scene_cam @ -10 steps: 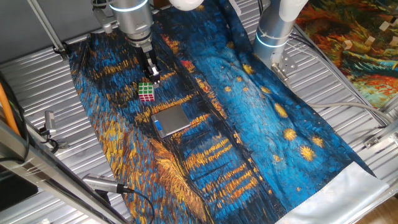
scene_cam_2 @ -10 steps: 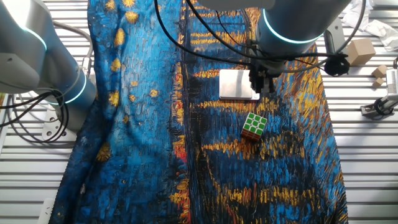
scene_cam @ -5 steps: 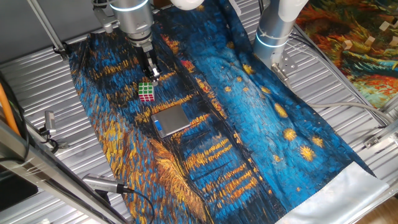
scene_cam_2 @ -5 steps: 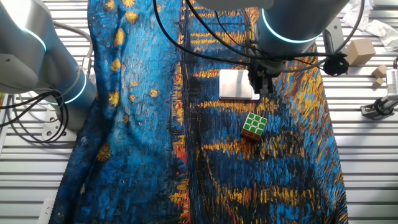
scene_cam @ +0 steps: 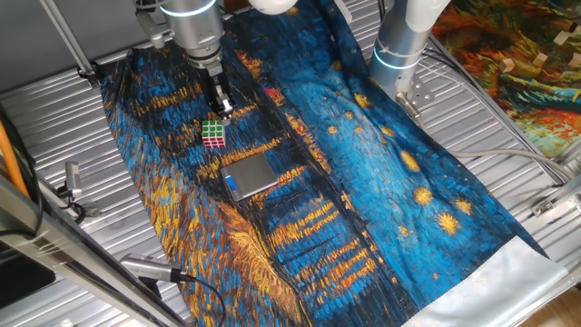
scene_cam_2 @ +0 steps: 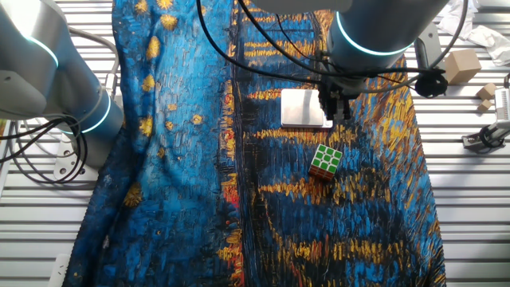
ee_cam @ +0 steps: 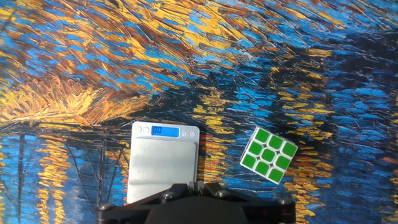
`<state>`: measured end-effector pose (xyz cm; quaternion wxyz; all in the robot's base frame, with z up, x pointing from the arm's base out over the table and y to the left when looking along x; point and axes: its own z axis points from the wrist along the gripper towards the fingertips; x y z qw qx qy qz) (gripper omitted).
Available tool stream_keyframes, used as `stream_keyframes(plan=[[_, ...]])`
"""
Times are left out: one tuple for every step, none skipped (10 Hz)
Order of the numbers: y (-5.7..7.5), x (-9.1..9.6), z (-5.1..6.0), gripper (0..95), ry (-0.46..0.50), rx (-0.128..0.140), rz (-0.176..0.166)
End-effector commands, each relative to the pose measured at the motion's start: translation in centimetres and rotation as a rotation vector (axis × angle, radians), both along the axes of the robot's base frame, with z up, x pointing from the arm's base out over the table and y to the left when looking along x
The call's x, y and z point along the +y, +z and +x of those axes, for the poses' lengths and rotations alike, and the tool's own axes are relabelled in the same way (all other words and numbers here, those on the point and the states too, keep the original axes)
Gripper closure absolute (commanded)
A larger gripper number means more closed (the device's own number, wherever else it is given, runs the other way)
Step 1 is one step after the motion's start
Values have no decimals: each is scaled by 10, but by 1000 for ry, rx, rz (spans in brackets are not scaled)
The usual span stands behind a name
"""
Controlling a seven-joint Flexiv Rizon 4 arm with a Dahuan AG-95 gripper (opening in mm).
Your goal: Place the block on the scale
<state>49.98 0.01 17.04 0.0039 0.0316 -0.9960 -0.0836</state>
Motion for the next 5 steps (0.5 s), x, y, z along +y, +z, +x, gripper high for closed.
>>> stream_keyframes(plan=[[0,0,0,950,-1,1,0],[0,0,0,950,-2,1,-1],[0,0,0,950,-3,2,-1],[0,0,0,950,-4,5,-1],[0,0,1,950,-7,5,-2]])
